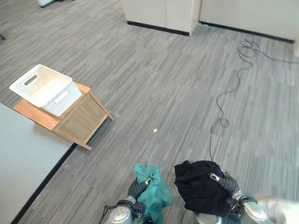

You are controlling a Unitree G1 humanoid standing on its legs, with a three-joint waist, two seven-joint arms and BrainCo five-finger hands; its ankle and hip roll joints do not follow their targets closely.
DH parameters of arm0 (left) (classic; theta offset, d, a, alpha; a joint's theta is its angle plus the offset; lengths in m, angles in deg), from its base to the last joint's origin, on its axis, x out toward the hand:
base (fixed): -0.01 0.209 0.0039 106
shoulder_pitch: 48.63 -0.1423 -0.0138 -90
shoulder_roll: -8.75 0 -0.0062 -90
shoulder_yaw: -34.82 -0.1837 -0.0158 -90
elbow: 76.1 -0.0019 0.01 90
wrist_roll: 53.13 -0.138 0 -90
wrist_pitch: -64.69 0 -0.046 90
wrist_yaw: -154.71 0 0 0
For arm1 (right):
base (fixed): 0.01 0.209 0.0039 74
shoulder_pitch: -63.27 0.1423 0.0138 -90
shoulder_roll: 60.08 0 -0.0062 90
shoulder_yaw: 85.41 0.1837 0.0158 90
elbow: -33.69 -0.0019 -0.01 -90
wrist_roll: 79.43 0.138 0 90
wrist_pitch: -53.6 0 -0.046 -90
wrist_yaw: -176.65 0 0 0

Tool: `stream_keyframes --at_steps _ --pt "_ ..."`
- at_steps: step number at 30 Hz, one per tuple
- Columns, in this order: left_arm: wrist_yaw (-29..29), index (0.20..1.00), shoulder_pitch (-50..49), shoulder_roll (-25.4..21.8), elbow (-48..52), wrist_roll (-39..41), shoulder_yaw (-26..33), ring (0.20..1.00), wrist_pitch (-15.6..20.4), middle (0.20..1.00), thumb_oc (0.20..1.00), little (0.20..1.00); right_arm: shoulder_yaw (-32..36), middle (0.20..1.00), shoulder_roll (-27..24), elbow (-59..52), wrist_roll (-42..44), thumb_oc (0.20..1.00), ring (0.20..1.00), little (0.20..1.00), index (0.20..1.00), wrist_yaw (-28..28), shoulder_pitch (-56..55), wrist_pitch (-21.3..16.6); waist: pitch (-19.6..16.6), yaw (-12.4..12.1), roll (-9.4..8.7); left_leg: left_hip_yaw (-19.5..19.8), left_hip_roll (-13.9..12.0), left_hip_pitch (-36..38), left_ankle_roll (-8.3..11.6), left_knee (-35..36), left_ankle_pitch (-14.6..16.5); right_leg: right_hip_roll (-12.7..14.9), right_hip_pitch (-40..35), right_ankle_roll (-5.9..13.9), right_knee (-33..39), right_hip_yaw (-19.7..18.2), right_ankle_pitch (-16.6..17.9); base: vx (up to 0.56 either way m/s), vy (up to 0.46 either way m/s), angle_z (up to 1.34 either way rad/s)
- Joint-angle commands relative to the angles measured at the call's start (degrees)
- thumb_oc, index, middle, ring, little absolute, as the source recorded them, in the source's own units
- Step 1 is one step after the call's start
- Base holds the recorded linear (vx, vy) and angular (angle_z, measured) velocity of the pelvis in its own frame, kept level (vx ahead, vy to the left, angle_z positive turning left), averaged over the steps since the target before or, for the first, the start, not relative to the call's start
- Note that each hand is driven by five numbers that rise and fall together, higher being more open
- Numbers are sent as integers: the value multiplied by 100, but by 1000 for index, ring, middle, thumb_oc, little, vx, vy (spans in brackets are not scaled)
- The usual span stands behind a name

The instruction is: Tidy up the quilt and then pick up the clothes from the bed and put them into the laundry hamper.

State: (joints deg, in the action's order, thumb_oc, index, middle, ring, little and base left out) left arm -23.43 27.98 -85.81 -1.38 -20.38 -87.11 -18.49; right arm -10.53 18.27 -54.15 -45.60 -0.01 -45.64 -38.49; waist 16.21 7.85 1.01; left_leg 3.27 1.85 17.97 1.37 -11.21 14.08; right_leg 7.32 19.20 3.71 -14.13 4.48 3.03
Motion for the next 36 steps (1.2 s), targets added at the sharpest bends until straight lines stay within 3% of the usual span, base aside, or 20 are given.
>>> stream_keyframes --at_steps 1,3,4,6,7,8,10,12,14,17,19,22,23,24,25,27,30,31,34,36 --pt "-244 200 140 54 816 -89 330 200 350 200 200 200 21 200 65 -341 71 200 200 200 200 97 267 -555 -154 184 -7 -772 -542 -962 119 -1607 -815 107 -844 433 654 246 329 368 -161 34" --pt "-187 200 108 95 935 -40 382 200 223 200 200 200 126 200 -9 -285 74 200 200 200 200 193 351 -388 -213 124 -4 -1054 -787 -1383 366 -2486 -1746 80 -1203 220 784 488 232 567 -248 12" --pt "-200 200 181 105 930 14 393 200 79 200 200 200 174 200 -99 -121 156 200 200 200 200 196 460 -326 -156 -5 -28 -1255 -924 -2135 384 -2995 -1795 94 -1641 43 857 694 -1 595 -216 23" --pt "-218 200 239 111 862 55 382 200 37 200 200 200 209 200 -139 -9 187 200 200 200 200 296 543 -269 -121 -108 -55 -1364 -847 -2644 330 -2953 -1724 130 -1924 -11 920 805 -149 427 -47 27" --pt "-202 200 233 94 834 97 378 200 59 200 200 200 223 200 -174 -58 155 200 200 200 200 420 527 -180 -69 -245 -28 -1335 -578 -2928 266 -2444 -1614 108 -2158 44 965 840 -281 423 43 4" --pt "-185 200 210 82 842 109 380 200 73 200 200 200 214 200 -192 -118 136 200 200 200 200 458 499 -131 -63 -296 -31 -1302 -484 -3005 241 -2217 -1593 103 -2211 75 981 814 -307 528 97 -7" --pt "-188 200 178 -23 935 161 369 200 54 200 200 200 157 200 -294 -397 189 200 200 200 200 304 313 -82 -92 -393 28 -1371 -488 -2946 173 -541 -1605 62 -2415 224 1022 828 -457 549 148 -17" --pt "-80 200 211 -187 1099 341 262 200 48 200 200 200 -25 200 -471 -543 290 200 200 200 200 154 124 -294 -174 -571 45 -1193 -536 -3026 224 1164 -2098 91 -2854 387 1268 716 -586 758 183 6" --pt "-59 200 216 -232 1138 381 227 200 109 200 200 200 -118 200 -499 -523 246 200 200 200 200 128 145 -394 -176 -635 8 -1156 -557 -3059 251 1477 -2194 158 -3055 448 1330 715 -693 565 169 19" --pt "-117 200 204 -292 1172 425 251 200 231 200 200 200 -258 200 -546 -488 183 200 200 200 200 37 295 -426 -228 -783 7 -1310 -666 -3252 251 1496 -2135 333 -3425 592 1076 856 -1144 548 221 -24" --pt "-99 200 155 -227 1004 354 312 200 286 200 200 200 -321 200 -434 -338 217 200 200 200 200 -84 358 -481 -387 -932 -76 -1408 -467 -3281 117 1122 -2175 569 -3758 738 492 905 -815 581 195 -12" --pt "-168 200 212 -266 1031 348 328 200 300 200 200 200 -318 200 -317 -415 161 200 200 200 200 -113 309 -537 -472 -1013 -131 -1340 -158 -3240 -151 865 -2113 863 -3489 795 -638 991 -35 404 187 11" --pt "-176 200 208 -351 1171 304 345 200 61 200 200 200 -254 200 -244 -616 18 200 200 200 200 -296 155 -430 -485 -911 -63 -1265 168 -2919 -454 846 -1930 1022 -2852 902 -2351 894 557 786 441 -4" --pt "-69 200 229 -354 1104 365 321 200 0 200 200 200 -279 200 -192 -634 -20 200 200 200 200 -363 141 -367 -472 -842 16 -1186 240 -2710 -546 866 -1827 1141 -2370 876 -2930 777 733 843 418 49" --pt "-55 200 276 -335 936 485 312 200 0 200 200 200 -342 200 -133 -605 -55 200 200 200 200 -400 170 -329 -433 -791 71 -1187 261 -2507 -601 872 -1710 1276 -1988 791 -3009 778 687 592 167 96" --pt "-204 200 304 -300 808 443 354 200 -20 200 200 200 -429 200 -54 -644 -110 200 200 200 200 -512 206 -275 -330 -738 133 -1140 224 -2255 -609 829 -1558 1206 -1642 601 -2538 934 370 523 -36 112" --pt "-334 200 348 -290 722 336 340 200 -86 200 200 200 -498 200 -39 -574 -43 200 200 200 200 -609 241 -356 -180 -526 58 -802 304 -1772 -570 757 -1149 717 -1135 474 -705 1032 213 503 -229 73" --pt "-295 200 375 -281 648 336 286 200 -26 200 200 200 -538 200 -41 -484 -6 200 200 200 200 -617 298 -431 -134 -430 -41 -634 408 -1627 -560 687 -910 595 -950 499 299 962 389 654 -347 91" --pt "-249 200 439 -310 593 326 213 200 116 200 200 200 -561 200 -1 -427 9 200 200 200 200 -563 320 -595 -10 -227 -18 -346 351 -1321 -456 593 -589 297 -653 610 1632 616 510 607 -267 72" --pt "-263 200 362 -352 644 161 139 200 232 200 200 200 -571 200 49 -405 -26 200 200 200 200 -540 281 -754 4 -103 -22 -274 264 -1171 -438 301 -201 237 -477 712 1724 305 582 630 -240 73"
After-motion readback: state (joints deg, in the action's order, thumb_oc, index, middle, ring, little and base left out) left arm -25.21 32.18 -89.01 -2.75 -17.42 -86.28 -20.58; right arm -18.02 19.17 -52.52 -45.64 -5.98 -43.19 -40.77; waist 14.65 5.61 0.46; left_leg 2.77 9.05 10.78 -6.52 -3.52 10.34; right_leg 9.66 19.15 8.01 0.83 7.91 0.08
